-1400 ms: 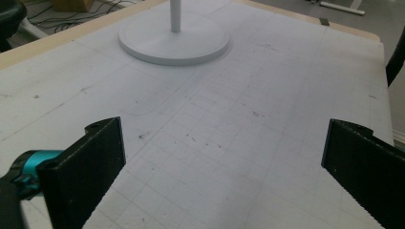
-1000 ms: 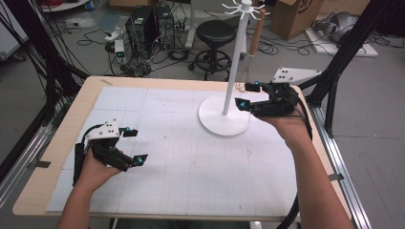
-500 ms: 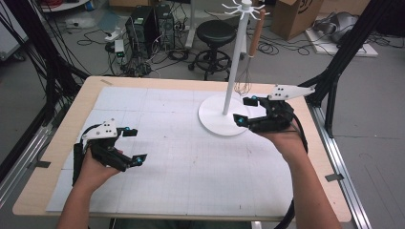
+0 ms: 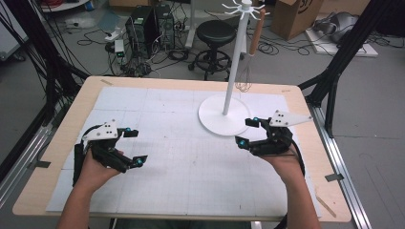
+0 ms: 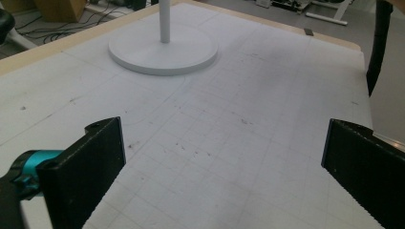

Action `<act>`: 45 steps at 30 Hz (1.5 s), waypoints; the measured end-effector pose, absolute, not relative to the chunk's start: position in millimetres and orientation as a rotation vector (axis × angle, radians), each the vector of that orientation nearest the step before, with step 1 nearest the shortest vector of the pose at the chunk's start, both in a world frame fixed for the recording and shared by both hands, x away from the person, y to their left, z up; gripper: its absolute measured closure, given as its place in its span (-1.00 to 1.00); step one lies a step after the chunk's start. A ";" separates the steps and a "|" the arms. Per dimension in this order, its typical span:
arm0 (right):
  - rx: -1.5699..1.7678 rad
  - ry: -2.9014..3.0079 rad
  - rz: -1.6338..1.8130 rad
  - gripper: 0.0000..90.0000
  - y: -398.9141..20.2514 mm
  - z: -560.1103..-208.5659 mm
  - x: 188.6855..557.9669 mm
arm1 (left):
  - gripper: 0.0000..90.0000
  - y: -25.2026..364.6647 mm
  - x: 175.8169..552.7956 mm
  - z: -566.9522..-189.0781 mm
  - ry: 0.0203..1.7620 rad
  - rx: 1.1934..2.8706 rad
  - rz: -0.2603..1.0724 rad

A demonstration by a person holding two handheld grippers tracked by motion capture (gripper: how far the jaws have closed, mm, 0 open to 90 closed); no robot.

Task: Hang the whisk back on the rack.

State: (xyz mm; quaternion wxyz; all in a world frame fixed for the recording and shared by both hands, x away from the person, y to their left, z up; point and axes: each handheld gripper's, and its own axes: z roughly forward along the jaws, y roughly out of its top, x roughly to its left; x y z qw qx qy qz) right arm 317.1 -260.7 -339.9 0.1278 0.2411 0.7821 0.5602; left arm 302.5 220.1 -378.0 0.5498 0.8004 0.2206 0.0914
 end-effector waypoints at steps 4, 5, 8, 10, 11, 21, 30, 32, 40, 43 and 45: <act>0.703 2.274 1.617 -0.54 -260.3 -349.7 314.2 | -0.96 220.0 303.2 -379.3 0.521 1.894 0.217; 0.704 2.274 1.622 -0.55 -260.3 -352.1 313.6 | -0.96 220.0 303.2 -380.0 0.522 1.887 0.212; 0.697 2.307 1.622 -0.56 -259.2 -361.4 313.6 | -0.96 220.6 303.1 -381.1 0.519 1.882 0.203; 0.698 2.317 1.618 -0.57 -258.7 -363.4 312.9 | -0.96 220.8 303.2 -381.3 0.518 1.876 0.199; 0.699 2.314 1.619 -0.58 -258.9 -365.6 311.7 | -0.96 221.0 303.4 -381.2 0.516 1.876 0.200; 0.735 2.318 1.678 -0.65 -257.4 -379.5 308.4 | -0.96 222.2 306.7 -383.0 0.522 1.867 0.194; 0.803 2.341 1.661 -0.66 -261.5 -398.1 308.7 | -0.96 220.3 307.8 -383.4 0.517 1.860 0.189; 0.805 2.341 1.659 -0.66 -262.1 -398.1 308.9 | -0.96 219.9 308.0 -383.5 0.510 1.867 0.189; 0.802 2.331 1.658 -0.66 -261.4 -397.2 306.7 | -0.96 220.2 306.0 -382.1 0.511 1.861 0.192; 0.804 2.331 1.661 -0.66 -262.1 -397.1 306.7 | -0.96 220.4 305.8 -382.0 0.515 1.864 0.194; 0.805 2.319 1.666 -0.66 -263.6 -396.7 307.1 | -0.96 219.4 306.0 -382.5 0.515 1.867 0.193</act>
